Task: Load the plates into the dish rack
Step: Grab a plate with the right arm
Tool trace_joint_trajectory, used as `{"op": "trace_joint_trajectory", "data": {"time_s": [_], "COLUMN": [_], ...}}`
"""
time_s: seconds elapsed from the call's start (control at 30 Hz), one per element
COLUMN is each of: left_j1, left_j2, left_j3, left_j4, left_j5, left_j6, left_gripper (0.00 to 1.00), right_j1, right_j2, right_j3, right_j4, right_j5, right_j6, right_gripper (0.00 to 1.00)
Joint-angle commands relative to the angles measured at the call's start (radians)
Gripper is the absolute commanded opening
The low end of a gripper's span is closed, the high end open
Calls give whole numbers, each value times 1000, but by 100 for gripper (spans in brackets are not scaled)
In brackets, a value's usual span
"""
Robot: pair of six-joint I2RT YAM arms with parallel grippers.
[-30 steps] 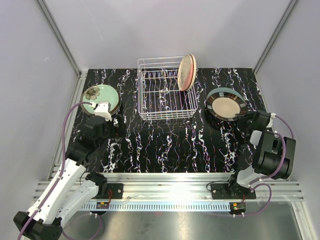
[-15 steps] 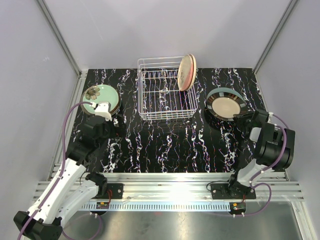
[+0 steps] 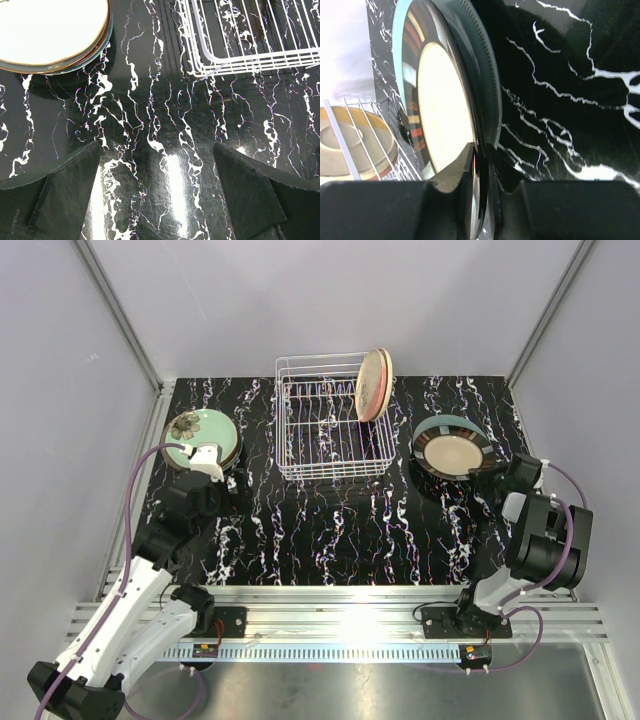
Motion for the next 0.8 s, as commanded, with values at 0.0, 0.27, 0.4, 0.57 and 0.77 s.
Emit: {"op": "trace_joint_trajectory", "data": {"time_s": [0.0,0.27,0.4,0.57,0.77], "left_j1": [5,5,5,5,5], "left_j2": [-8,-13,-16,-19,-33], "left_j3": [42,40,42,43,40], "left_j4": [32,32,34,34,35], "left_j5": [8,11,14,17,14], "left_j6": [14,12,12,12,11], "left_gripper": [99,99,99,99,99], "right_j1": [5,5,5,5,7], "right_j2": [-82,-192,-243,-306,-378], "right_j3": [47,88,138,210,282], "right_j4": [-63,-156,-229,-309,-386], "right_j5": [9,3,6,23,8], "right_j6": [-30,-56,-99,-151,-179], "right_gripper": [10,3,0,0,0]}}
